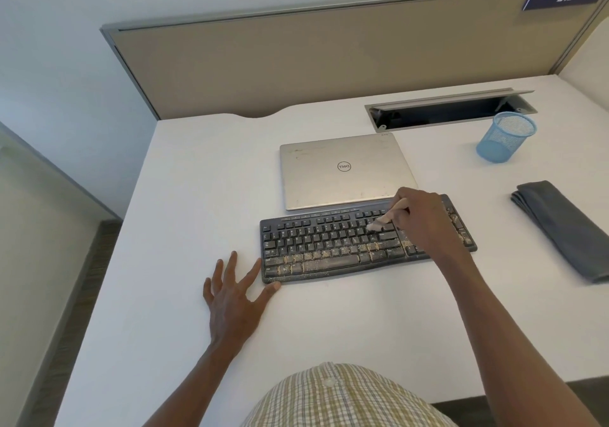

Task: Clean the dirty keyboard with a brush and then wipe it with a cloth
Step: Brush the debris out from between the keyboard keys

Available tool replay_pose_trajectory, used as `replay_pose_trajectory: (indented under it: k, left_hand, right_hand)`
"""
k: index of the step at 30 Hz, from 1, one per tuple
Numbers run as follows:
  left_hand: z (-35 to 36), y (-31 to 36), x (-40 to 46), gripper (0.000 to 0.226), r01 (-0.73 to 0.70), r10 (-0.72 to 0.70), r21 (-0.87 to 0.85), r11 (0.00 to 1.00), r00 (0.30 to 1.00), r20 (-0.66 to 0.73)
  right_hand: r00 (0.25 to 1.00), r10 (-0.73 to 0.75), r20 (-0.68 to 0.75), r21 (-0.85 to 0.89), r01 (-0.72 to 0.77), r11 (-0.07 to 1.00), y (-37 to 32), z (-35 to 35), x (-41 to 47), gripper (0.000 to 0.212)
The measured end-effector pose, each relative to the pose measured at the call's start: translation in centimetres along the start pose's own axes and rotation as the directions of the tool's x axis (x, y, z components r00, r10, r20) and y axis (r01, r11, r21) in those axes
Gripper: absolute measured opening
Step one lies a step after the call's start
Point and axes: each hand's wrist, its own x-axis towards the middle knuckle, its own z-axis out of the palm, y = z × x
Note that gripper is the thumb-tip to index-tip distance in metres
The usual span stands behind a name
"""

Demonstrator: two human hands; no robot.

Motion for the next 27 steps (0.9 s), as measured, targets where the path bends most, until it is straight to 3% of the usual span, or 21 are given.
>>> replay_pose_trajectory:
  k: [6, 10, 16, 20, 27]
  left_hand:
    - [-0.1, 0.1, 0.0, 0.078, 0.001, -0.001, 0.001, 1.0, 1.0, 0.002]
    - [0.0, 0.1, 0.0, 0.078, 0.002, -0.002, -0.003, 1.0, 1.0, 0.002]
    - [-0.1, 0.2, 0.0, 0.079, 0.004, -0.004, 0.008, 1.0, 1.0, 0.006]
    - [-0.1, 0.2, 0.1, 0.079, 0.006, -0.006, 0.007, 1.0, 1.0, 0.0]
    - [-0.1, 0.2, 0.0, 0.079, 0.013, -0.013, 0.001, 1.0, 1.0, 0.0]
  right_hand:
    - [0.999, -0.021, 0.047, -0.085, 0.025, 0.996, 2.0, -0.5, -0.3, 0.027]
    - [1.0, -0.009, 0.009, -0.22, 0.01, 0.975, 1.7, -1.7, -0.4, 0.02]
    - [0.998, -0.059, 0.032, -0.126, 0.062, 0.99, 1.3, -0.7, -0.8, 0.02]
    - [1.0, 0.016, -0.015, -0.234, -0.019, 0.972, 1.6, -1.6, -0.9, 0.012]
    - [0.994, 0.105, -0.005, -0.166, -0.104, 0.981, -0.1, -2.3, -1.7, 0.011]
